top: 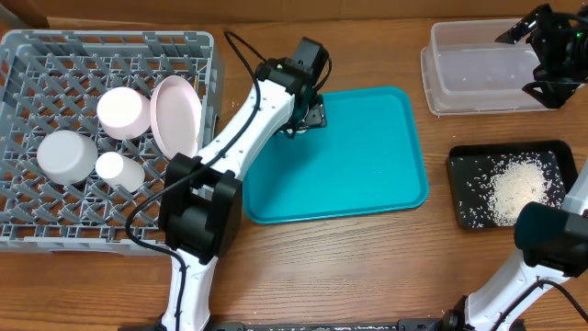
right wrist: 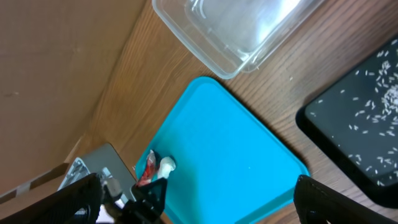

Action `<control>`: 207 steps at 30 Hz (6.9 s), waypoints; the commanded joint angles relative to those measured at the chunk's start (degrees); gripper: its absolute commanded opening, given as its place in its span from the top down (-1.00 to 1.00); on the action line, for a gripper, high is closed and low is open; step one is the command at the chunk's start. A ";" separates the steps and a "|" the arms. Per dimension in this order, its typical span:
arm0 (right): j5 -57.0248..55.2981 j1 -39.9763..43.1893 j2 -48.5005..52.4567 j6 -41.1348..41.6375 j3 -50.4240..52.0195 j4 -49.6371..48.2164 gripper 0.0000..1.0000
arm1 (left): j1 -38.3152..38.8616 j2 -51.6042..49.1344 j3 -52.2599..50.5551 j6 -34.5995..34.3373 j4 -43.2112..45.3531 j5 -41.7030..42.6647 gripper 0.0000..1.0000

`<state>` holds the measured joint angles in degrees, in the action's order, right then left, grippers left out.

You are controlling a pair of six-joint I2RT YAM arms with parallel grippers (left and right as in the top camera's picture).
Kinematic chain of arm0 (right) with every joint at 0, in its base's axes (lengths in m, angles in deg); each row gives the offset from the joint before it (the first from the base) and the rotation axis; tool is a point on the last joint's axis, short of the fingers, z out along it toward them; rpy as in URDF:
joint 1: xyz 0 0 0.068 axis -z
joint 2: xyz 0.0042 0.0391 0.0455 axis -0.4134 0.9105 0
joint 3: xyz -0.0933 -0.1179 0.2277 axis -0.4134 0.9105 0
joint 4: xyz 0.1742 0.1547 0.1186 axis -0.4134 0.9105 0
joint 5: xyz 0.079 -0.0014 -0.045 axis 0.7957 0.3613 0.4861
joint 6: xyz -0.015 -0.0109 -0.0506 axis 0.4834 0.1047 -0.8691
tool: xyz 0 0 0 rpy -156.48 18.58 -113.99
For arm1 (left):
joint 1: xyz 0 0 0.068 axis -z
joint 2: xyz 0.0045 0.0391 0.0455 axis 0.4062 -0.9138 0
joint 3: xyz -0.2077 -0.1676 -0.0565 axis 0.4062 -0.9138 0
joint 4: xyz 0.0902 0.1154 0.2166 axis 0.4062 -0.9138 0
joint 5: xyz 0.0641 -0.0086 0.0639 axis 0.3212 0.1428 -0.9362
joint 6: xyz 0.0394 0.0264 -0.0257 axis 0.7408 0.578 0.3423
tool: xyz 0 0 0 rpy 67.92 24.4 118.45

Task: Sort waste into correct bins and load items into the dishwasher
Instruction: 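Move the right gripper to the white tissue on the teal tray, then grasp the white tissue with the right gripper and lift it, then carry the tissue right and drop it into the clear plastic bin, then return the right gripper to the red wrapper and grasp it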

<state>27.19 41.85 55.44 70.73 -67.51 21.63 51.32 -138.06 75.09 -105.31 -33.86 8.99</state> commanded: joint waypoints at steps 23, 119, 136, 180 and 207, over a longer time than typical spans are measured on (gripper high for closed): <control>-6.14 -30.69 0.20 -7.76 23.45 -21.55 -0.72 | -24.48 22.49 22.34 -1.16 -22.97 -9.90 -1.00; -37.62 -34.25 -18.93 -25.59 68.57 -78.88 0.92 | -32.06 21.94 21.84 -1.18 -28.72 -9.79 -1.00; -24.87 -9.03 -18.82 -14.64 68.57 -84.11 0.88 | -32.06 21.94 21.81 -1.18 -28.72 -9.79 -1.00; -8.44 -34.71 -14.14 2.60 68.59 -79.12 -0.99 | -32.06 21.94 21.84 -1.18 -28.72 -9.79 -1.00; -17.40 -53.00 0.42 52.30 68.57 -91.73 -0.99 | -32.06 21.94 21.84 -1.18 -28.72 -9.79 -0.99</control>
<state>12.96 -10.65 53.80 116.48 1.21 -70.09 19.15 -115.90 97.17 -106.20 -62.67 0.01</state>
